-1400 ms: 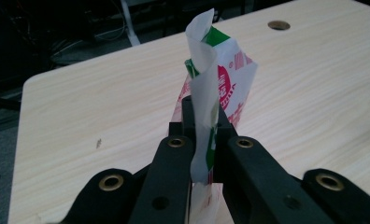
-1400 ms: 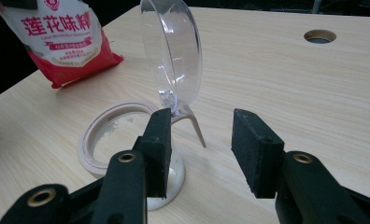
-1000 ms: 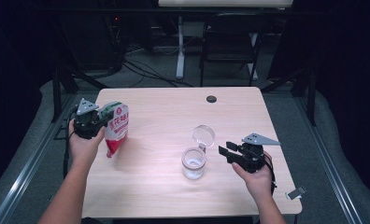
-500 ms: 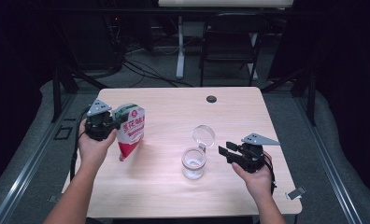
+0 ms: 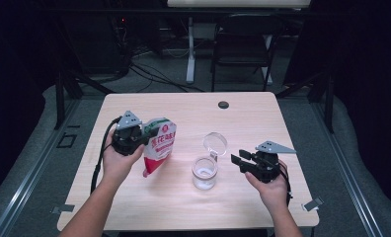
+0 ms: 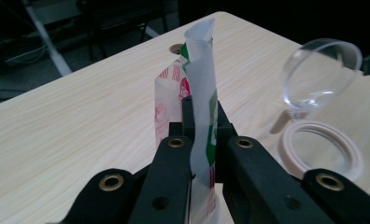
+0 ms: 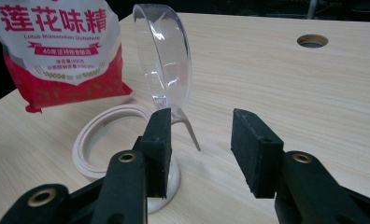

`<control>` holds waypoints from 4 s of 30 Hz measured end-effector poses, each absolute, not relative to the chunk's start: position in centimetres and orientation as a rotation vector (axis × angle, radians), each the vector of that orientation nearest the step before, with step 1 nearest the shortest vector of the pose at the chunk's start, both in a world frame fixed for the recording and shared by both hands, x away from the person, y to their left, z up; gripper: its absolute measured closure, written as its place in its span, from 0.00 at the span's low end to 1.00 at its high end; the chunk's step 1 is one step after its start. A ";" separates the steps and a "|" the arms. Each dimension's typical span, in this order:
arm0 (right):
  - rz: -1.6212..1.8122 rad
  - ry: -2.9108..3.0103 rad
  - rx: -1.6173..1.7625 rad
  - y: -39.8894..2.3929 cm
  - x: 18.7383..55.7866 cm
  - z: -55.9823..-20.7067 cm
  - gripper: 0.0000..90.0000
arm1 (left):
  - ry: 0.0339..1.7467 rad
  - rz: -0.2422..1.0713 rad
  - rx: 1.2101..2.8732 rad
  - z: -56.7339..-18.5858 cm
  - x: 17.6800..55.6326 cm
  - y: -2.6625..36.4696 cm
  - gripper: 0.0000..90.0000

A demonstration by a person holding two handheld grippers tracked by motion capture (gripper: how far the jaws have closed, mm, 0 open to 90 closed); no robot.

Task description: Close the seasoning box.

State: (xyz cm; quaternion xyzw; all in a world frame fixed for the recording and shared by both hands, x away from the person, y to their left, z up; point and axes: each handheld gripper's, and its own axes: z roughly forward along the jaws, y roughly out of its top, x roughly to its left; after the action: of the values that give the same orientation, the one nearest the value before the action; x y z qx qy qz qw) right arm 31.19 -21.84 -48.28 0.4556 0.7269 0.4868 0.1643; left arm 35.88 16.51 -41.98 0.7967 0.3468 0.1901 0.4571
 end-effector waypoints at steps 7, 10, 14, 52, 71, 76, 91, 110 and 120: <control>1.402 2.076 1.274 -21.7 31.0 -48.0 0.65 | 0.792 0.449 1.998 -43.2 34.5 15.0 1.00; 1.414 2.088 1.244 -21.3 30.8 -47.6 0.65 | 0.779 0.424 1.966 -44.2 33.5 15.2 1.00; 1.433 2.103 1.205 -20.7 30.4 -47.0 0.65 | 0.762 0.412 1.965 -45.0 32.3 15.2 1.00; 1.365 2.482 0.770 -10.0 31.6 -47.1 0.84 | 0.716 0.308 1.912 -48.7 29.3 14.7 1.00; 1.308 2.530 0.724 -8.5 32.2 -48.0 0.90 | 0.697 0.311 1.918 -48.8 29.1 14.4 0.99; 1.299 2.550 0.725 -8.4 32.3 -48.2 0.99 | 0.696 0.309 1.912 -48.9 29.0 14.4 0.98; 1.317 2.575 0.741 -8.4 32.5 -48.0 1.00 | 0.741 0.314 1.937 -50.8 28.9 14.6 0.66; 1.349 2.563 0.736 -7.8 32.6 -47.8 1.00 | 0.839 0.390 1.999 -54.9 29.3 15.0 0.46; 1.355 2.560 0.737 -7.8 32.6 -47.8 1.00 | 0.917 0.377 1.981 -56.1 29.7 15.2 0.35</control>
State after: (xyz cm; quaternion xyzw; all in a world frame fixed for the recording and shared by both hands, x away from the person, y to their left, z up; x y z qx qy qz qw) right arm 32.64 -7.84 -47.84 0.2459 0.8541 0.4519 0.0765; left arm 29.70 15.19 -56.11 0.8001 0.3703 0.1523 0.4467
